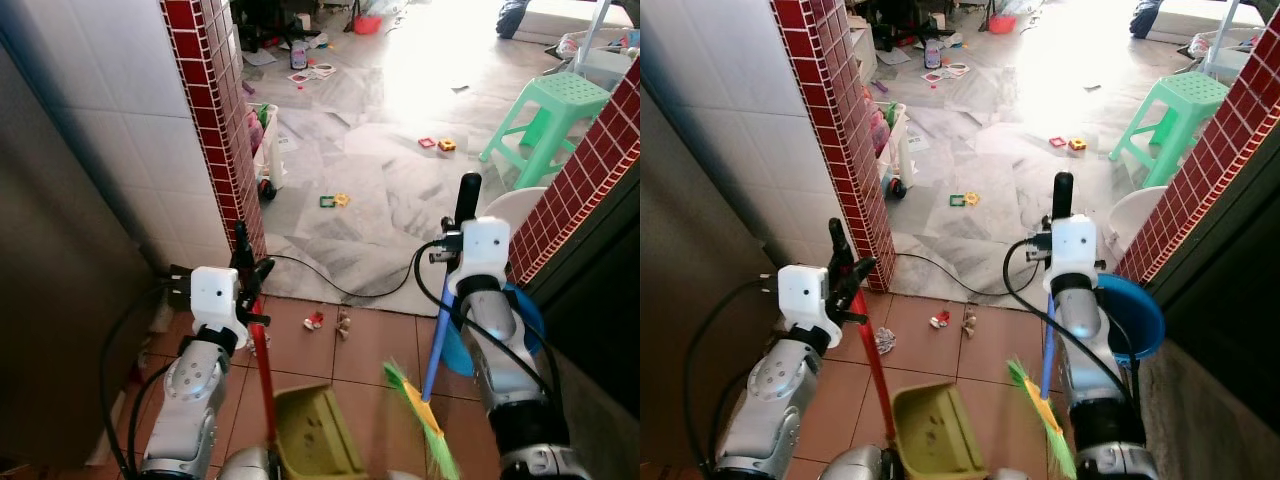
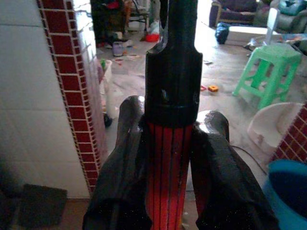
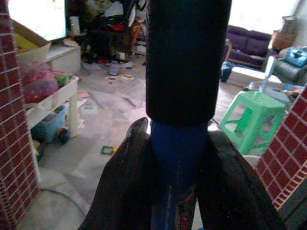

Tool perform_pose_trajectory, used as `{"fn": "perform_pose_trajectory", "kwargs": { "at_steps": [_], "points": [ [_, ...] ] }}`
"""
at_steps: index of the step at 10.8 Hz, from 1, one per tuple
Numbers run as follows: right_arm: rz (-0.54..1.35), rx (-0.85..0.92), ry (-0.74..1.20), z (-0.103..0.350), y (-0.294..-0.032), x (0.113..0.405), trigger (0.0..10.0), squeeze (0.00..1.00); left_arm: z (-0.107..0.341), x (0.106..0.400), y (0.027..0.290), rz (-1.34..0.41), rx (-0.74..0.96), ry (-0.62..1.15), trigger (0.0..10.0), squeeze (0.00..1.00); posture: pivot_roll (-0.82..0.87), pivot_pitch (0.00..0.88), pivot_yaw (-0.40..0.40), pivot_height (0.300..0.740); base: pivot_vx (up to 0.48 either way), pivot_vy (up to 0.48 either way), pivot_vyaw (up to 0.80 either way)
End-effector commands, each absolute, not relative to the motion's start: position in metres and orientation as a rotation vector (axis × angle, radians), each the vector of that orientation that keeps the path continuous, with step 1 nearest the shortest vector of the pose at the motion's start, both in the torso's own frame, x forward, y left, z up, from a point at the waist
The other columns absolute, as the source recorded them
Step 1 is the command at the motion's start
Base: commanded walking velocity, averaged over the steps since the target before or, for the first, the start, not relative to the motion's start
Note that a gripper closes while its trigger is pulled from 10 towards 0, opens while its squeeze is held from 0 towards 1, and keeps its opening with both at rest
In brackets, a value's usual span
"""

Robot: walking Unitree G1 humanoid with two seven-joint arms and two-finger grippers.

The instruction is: Sweep floor

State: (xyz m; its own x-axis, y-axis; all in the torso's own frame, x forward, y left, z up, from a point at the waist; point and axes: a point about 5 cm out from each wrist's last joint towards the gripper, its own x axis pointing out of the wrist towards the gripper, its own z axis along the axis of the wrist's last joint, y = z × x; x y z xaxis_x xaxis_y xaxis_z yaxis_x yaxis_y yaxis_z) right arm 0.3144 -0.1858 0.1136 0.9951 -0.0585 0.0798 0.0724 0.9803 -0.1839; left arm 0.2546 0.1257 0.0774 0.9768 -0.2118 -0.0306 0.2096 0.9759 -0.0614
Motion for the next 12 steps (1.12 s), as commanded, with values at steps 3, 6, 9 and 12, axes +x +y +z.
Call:
{"fn": "perform_pose_trajectory", "kwargs": {
  "at_steps": [3, 6, 9, 12],
  "points": [
    [-0.081, -0.188, -0.116, 0.127, -0.193, 0.321, 10.0, 0.0, 0.093, 0.257, 0.122, -0.233, -0.068, -0.026, 10.0, 0.0, -0.06, 0.0, 0.016, 0.74, 0.0, 0.48, -0.75],
    [-0.073, -0.18, -0.117, 0.126, -0.189, 0.318, 10.0, 0.0, 0.092, 0.253, 0.114, -0.274, -0.083, -0.007, 10.0, 0.0, -0.07, 0.0, 0.029, 0.74, 0.0, 0.48, -0.19],
    [-0.076, -0.177, -0.109, 0.123, -0.189, 0.315, 10.0, 0.0, 0.092, 0.252, 0.112, -0.28, -0.086, 0.007, 10.0, 0.0, -0.07, 0.0, 0.029, 0.74, 0.0, 0.48, 0.0],
    [-0.071, -0.178, -0.108, 0.124, -0.186, 0.318, 10.0, 0.0, 0.1, 0.252, 0.115, -0.26, -0.064, -0.04, 10.0, 0.0, -0.06, 0.0, 0.021, 0.74, 0.0, 0.32, 0.0]
  ]
}}
